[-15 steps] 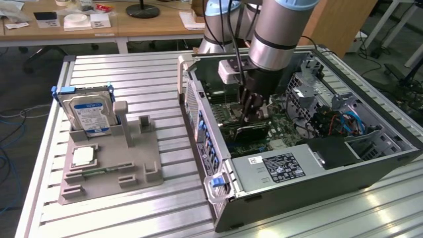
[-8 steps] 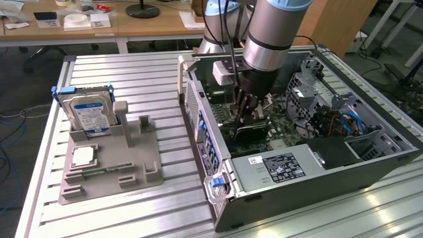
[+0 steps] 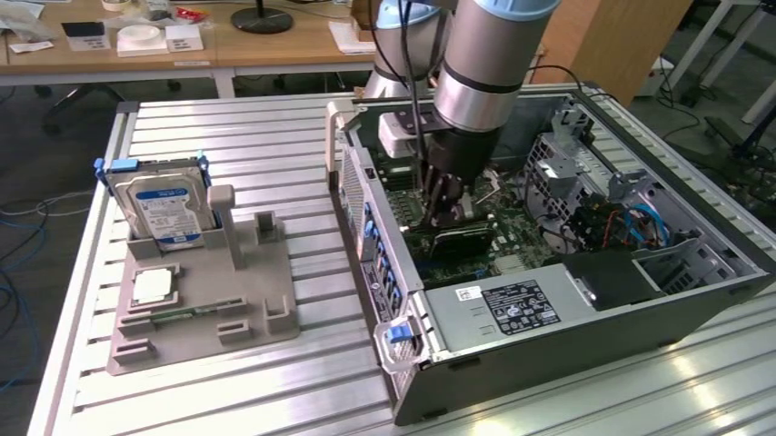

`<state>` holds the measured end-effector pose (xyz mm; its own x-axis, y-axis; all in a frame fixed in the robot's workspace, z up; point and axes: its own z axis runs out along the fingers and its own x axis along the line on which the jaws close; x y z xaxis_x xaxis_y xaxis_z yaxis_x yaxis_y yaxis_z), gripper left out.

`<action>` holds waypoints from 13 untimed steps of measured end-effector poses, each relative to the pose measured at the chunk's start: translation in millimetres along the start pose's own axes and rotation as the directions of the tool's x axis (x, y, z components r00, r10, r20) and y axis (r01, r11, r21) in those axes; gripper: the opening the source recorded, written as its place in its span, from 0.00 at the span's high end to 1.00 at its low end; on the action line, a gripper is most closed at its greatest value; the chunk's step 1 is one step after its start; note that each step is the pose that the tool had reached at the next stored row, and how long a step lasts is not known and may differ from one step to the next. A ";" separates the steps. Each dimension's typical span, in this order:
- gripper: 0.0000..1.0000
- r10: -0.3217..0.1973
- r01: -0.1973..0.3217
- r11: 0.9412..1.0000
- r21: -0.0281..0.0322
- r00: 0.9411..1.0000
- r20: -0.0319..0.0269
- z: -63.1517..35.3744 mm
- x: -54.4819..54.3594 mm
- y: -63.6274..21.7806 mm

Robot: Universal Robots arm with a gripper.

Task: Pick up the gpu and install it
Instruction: 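Press down on the gpu until it lock into place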

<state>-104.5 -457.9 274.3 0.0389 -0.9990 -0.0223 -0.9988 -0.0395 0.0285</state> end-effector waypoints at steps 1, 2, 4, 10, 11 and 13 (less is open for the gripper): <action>0.89 0.000 0.000 1.000 0.000 1.000 0.000 0.3 -0.1 2.2; 0.89 0.000 0.000 1.000 0.000 1.000 0.000 0.7 -0.2 3.8; 0.89 0.000 0.000 1.000 0.000 1.000 0.000 1.2 -0.3 5.3; 0.89 0.000 0.000 1.000 0.000 1.000 0.000 4.9 -1.6 8.0; 0.89 0.000 0.000 1.000 0.000 1.000 0.000 6.0 -2.4 8.6; 0.89 0.000 0.000 1.000 0.000 1.000 0.000 9.4 -3.4 9.4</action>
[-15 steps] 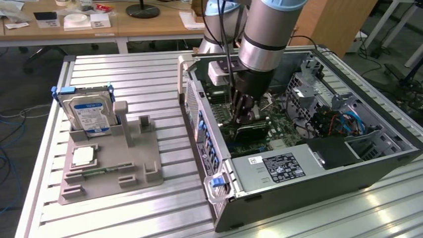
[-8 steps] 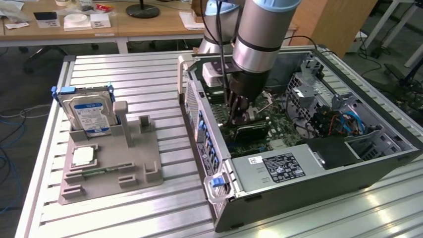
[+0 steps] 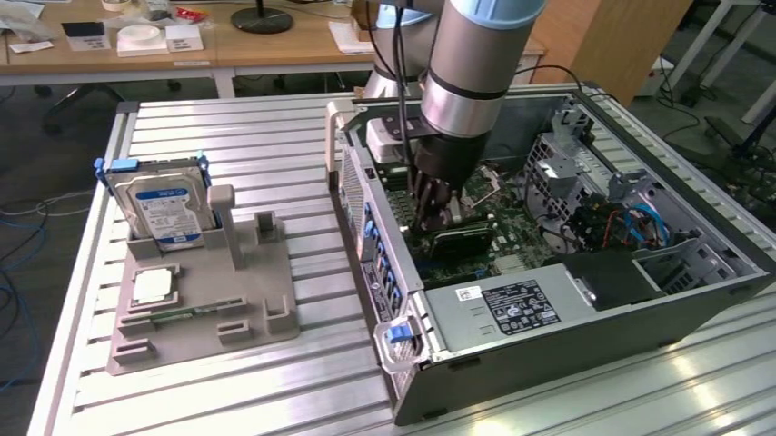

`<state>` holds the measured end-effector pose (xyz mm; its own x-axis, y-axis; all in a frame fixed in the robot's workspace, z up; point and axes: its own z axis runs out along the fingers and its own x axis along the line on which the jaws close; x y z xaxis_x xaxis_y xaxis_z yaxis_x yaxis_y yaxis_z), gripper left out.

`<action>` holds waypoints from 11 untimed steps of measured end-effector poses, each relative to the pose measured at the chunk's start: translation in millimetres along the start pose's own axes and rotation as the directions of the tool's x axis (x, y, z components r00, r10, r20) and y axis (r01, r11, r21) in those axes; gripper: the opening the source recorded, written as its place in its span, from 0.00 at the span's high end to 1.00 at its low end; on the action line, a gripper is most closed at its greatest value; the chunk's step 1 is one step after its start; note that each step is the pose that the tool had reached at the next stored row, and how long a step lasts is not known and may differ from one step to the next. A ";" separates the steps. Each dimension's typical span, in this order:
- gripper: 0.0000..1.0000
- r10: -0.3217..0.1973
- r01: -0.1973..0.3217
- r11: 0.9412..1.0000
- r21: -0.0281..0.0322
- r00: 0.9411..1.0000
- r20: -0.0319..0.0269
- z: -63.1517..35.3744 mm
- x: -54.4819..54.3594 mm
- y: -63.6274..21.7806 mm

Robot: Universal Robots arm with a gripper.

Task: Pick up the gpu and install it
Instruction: 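Press down on the gpu until it lock into place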

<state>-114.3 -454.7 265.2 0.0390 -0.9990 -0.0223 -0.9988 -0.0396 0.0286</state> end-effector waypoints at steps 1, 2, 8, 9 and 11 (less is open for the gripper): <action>0.89 0.000 0.000 1.000 -0.001 1.000 -0.001 1.4 -0.2 0.3; 0.89 0.000 0.000 1.000 -0.001 1.000 -0.001 3.0 -0.2 0.4; 0.89 0.000 0.000 1.000 -0.002 1.000 -0.004 6.9 -0.4 0.4; 0.89 0.000 0.000 1.000 -0.002 1.000 -0.003 6.7 -0.9 0.1; 0.89 0.000 0.000 1.000 0.000 1.000 0.000 5.9 -0.9 0.3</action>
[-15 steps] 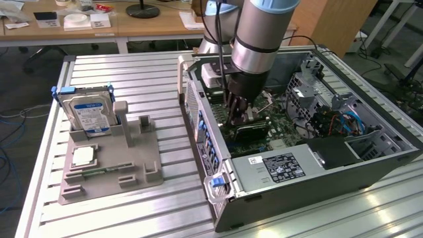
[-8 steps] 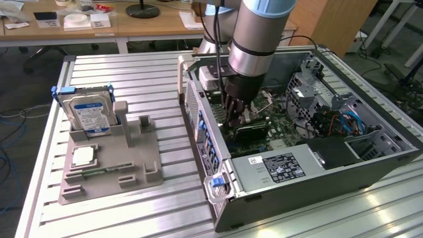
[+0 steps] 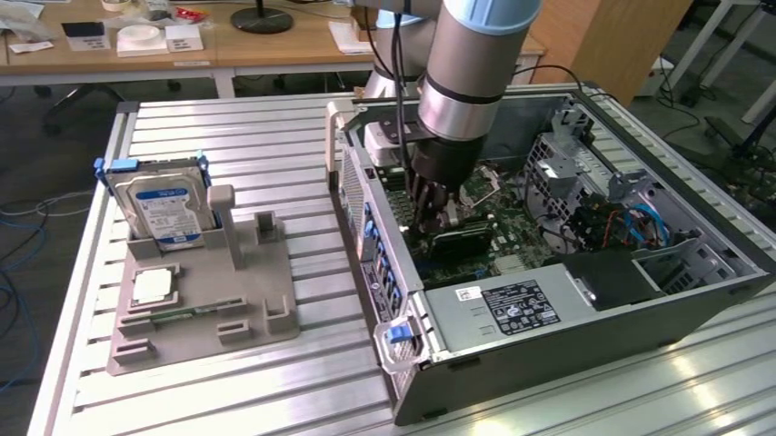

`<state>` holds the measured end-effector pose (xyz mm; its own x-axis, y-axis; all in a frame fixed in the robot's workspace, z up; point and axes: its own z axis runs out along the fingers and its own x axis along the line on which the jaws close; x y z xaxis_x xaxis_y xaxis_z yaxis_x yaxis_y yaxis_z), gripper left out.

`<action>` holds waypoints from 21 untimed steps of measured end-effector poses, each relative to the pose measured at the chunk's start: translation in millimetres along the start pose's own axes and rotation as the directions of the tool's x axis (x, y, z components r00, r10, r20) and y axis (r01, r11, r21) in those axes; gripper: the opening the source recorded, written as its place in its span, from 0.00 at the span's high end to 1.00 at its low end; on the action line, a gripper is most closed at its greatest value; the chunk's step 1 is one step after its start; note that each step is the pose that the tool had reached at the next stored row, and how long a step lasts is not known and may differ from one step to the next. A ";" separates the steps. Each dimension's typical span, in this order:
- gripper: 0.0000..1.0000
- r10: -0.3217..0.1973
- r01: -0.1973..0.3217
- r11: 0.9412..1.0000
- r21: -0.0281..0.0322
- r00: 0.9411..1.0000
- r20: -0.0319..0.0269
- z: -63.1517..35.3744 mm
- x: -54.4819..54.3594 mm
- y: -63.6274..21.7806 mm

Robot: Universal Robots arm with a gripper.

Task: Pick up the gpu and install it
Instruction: 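Press down on the gpu until it lock into place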

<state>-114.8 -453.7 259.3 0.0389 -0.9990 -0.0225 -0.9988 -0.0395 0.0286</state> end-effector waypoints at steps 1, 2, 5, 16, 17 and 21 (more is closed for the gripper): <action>0.89 0.000 0.000 1.000 0.001 1.000 0.001 -0.9 -0.2 -0.1; 0.89 0.000 0.000 1.000 0.002 1.000 0.002 -1.9 -0.3 -0.2; 0.89 0.000 0.000 1.000 0.000 1.000 0.000 -11.2 -0.3 0.2; 0.89 0.000 0.000 1.000 0.000 1.000 -0.001 -18.4 -0.3 -1.8; 0.89 0.000 0.000 1.000 0.000 1.000 0.000 -18.4 -0.2 -4.2; 0.89 0.000 0.000 1.000 0.000 1.000 0.000 -18.7 0.3 -15.2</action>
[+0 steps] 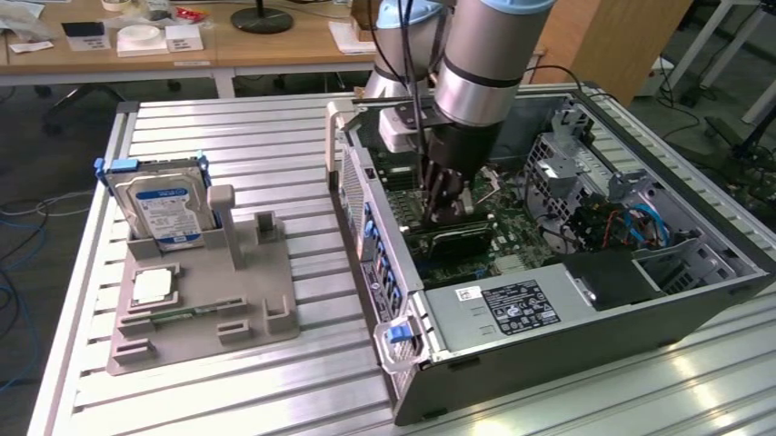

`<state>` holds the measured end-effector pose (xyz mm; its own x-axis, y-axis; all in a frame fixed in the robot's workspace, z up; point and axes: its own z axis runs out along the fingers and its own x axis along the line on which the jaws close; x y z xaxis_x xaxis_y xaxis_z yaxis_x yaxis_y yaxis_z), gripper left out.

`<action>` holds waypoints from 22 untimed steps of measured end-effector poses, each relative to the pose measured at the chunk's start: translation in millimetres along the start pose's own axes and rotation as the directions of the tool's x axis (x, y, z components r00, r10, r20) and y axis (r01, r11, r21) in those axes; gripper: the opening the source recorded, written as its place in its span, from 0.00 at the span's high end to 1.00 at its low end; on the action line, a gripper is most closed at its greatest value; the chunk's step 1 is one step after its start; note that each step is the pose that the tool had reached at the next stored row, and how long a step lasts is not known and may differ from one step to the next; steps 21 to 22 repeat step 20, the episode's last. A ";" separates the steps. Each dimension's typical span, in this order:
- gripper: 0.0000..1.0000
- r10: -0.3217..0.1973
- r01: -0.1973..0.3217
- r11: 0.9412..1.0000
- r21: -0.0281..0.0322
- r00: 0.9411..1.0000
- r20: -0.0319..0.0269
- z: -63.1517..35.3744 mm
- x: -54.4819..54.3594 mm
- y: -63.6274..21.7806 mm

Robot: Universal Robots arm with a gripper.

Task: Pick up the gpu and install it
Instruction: 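Press down on the gpu until it lock into place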

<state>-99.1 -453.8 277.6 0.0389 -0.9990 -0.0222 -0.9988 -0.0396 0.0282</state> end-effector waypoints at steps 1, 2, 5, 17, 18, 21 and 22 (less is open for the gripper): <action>0.89 0.000 0.000 1.000 0.000 1.000 0.000 -0.1 0.1 -2.4; 0.89 0.000 0.000 1.000 0.000 1.000 0.000 -0.1 0.2 -4.9; 0.89 0.000 0.000 1.000 0.000 1.000 0.000 -0.3 0.5 -12.8; 0.89 0.000 0.000 1.000 0.000 1.000 0.000 -0.5 1.2 -29.8; 0.89 0.000 0.000 1.000 0.000 1.000 0.000 -0.5 1.2 -29.9; 0.89 0.000 0.000 1.000 0.000 1.000 0.000 -0.5 1.2 -29.8; 0.89 0.000 0.000 1.000 0.000 1.000 0.000 -0.5 1.2 -29.8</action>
